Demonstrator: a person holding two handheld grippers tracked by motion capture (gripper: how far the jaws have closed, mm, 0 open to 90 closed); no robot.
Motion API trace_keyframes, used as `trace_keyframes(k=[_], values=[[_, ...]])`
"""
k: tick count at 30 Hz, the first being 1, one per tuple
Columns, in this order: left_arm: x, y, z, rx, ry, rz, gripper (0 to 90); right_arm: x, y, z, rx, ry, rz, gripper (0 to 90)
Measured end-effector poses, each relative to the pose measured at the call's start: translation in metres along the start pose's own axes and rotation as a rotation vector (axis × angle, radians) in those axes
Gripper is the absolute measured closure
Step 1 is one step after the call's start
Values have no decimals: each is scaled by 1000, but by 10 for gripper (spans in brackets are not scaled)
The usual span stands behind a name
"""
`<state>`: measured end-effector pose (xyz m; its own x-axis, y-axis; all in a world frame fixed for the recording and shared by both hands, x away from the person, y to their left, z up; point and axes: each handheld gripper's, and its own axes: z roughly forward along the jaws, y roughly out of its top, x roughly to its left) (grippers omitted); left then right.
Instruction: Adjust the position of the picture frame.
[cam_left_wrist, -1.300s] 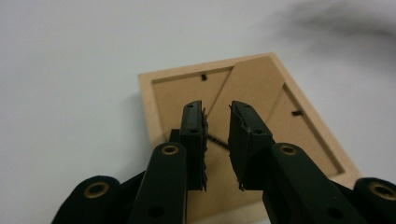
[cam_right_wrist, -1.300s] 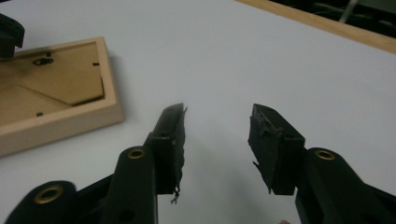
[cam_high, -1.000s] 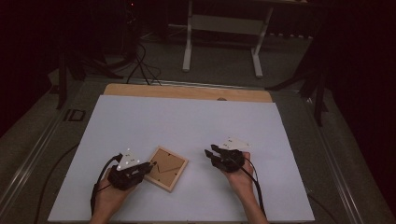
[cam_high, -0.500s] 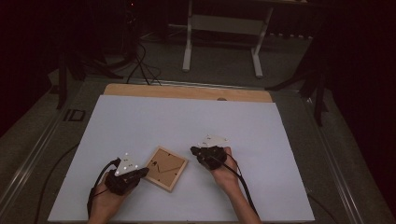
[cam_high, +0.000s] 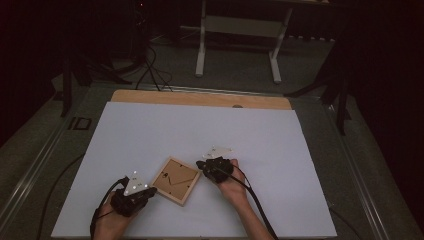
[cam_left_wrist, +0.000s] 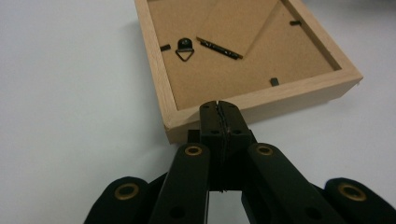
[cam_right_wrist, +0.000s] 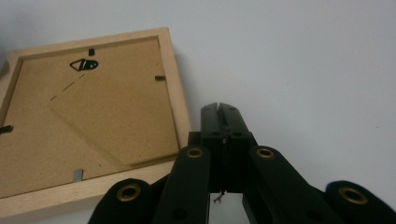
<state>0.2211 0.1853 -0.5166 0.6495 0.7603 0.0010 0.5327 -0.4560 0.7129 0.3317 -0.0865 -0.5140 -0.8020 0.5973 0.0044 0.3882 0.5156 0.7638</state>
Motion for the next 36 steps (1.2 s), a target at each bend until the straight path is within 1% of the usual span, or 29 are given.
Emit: trace_keyframes(k=[3,8,9,11,12,14,18,19,21,23,26,27,32,33,35,36], values=[[1,0,0,4,-5,-9,897,1,-1,3,13,2,-1,899],[-1,-2,0,26,8,-4,897,0,-1,3,16,3,9,899],[-2,-3,0,43,14,0,898,0,-1,3,17,4,9,899],[-2,-3,2,58,25,-1,898,0,-1,3,18,4,7,899],[-2,-3,3,59,22,-7,898,0,-1,3,18,4,5,899],[-2,-2,5,67,25,-2,897,0,-1,3,20,3,6,900],[-3,2,9,68,27,-10,898,1,-1,1,25,3,6,900],[-5,6,14,79,40,-6,898,1,-1,1,26,2,5,900],[-5,10,20,90,53,-2,898,2,-2,-1,30,-4,-3,900],[-2,12,24,91,56,-9,899,3,-3,-3,37,-11,-9,900],[1,13,25,91,57,-18,899,4,-4,-5,32,-8,-10,900],[3,14,26,89,58,-26,899,5,-6,-7,30,-1,-10,900],[8,16,28,89,66,-41,899,11,-11,-13,34,12,-5,900],[11,18,30,84,69,-54,899,15,-14,-16,35,12,-15,900],[13,20,34,78,72,-67,899,18,-16,-20,36,16,-22,900],[13,20,34,78,72,-67,899,19,-18,-21,37,19,-24,900]])
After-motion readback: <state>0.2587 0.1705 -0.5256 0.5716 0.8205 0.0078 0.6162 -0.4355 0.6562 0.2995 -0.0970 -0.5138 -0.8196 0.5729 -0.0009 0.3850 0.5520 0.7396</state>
